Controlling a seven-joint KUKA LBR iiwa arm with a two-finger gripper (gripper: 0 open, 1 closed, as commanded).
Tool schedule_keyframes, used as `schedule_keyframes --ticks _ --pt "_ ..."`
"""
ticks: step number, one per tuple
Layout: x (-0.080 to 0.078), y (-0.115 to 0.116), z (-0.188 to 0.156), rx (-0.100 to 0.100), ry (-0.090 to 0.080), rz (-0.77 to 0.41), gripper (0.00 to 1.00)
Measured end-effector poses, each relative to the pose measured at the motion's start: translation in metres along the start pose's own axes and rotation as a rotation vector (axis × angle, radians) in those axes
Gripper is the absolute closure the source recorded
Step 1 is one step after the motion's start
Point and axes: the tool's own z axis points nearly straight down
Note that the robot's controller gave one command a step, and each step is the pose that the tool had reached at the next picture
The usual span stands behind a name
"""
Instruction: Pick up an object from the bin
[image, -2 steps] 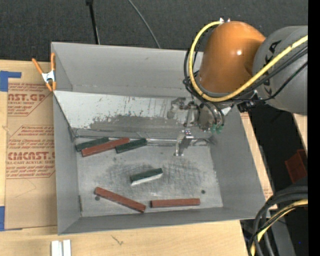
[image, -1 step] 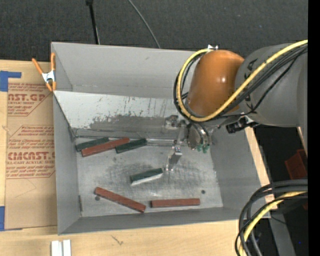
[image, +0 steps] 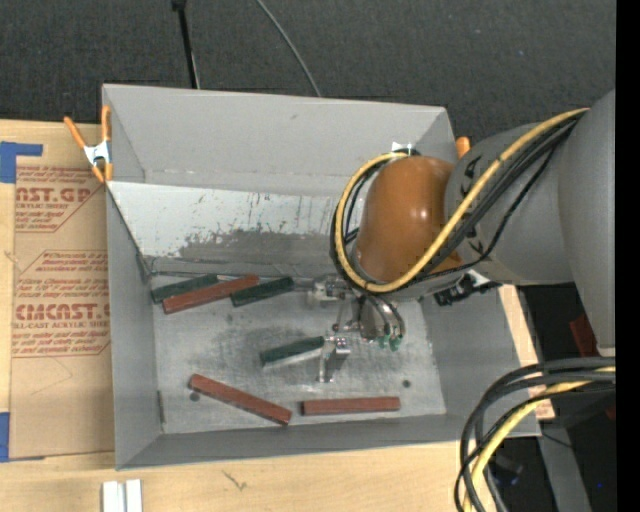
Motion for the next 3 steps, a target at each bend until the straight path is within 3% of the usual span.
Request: schedule_keyframes --ticks 1,2,3 --pt "-0.0343 -0.0132 0.0594 -0.002 0.002 0.125 1.0" --pt "-0.0345 -0.0139 0.0611 -0.001 -0.003 0.125 0.0" --pt "-0.0345 -0.014 0.061 -0.001 -0.003 0.126 0.0"
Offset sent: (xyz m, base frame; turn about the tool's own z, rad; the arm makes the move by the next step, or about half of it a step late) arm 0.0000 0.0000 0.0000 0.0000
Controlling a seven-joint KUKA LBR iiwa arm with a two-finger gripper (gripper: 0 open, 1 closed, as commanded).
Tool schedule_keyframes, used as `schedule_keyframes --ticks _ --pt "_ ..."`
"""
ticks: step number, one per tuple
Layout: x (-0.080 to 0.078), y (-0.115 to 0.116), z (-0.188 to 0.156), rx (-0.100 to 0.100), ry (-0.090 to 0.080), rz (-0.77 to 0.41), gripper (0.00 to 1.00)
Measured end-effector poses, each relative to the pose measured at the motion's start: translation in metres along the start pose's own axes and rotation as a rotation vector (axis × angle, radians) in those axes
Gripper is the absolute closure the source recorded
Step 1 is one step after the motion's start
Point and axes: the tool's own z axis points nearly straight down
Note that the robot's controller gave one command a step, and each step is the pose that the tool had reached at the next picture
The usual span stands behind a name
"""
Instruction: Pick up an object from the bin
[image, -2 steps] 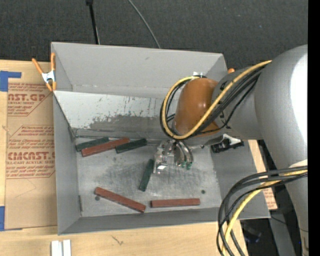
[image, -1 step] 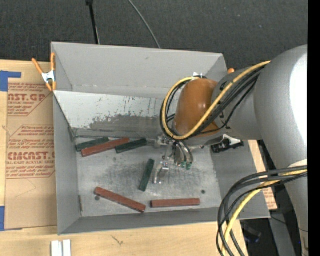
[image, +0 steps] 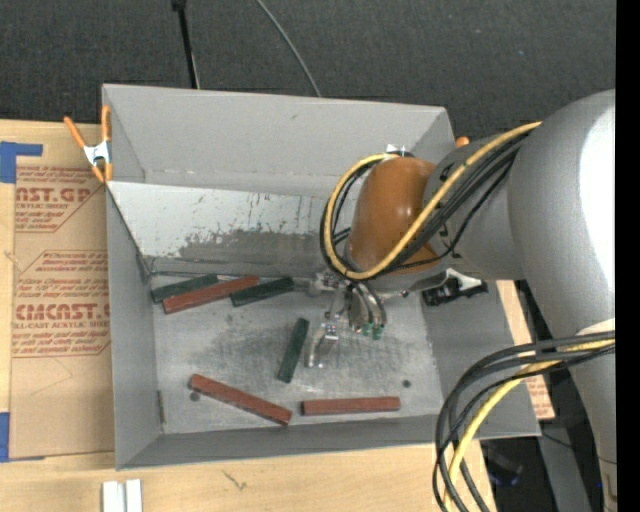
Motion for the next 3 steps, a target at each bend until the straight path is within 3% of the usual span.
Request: schedule_keyframes --ticks 1,2,3 --pt "0.042 0.042 0.0 0.004 0.006 -0.374 1.0" --pt "0.042 0.042 0.0 0.004 0.006 -0.373 1.0" --pt "0.048 0.032 -0.145 0.001 0.002 -0.335 1.0"
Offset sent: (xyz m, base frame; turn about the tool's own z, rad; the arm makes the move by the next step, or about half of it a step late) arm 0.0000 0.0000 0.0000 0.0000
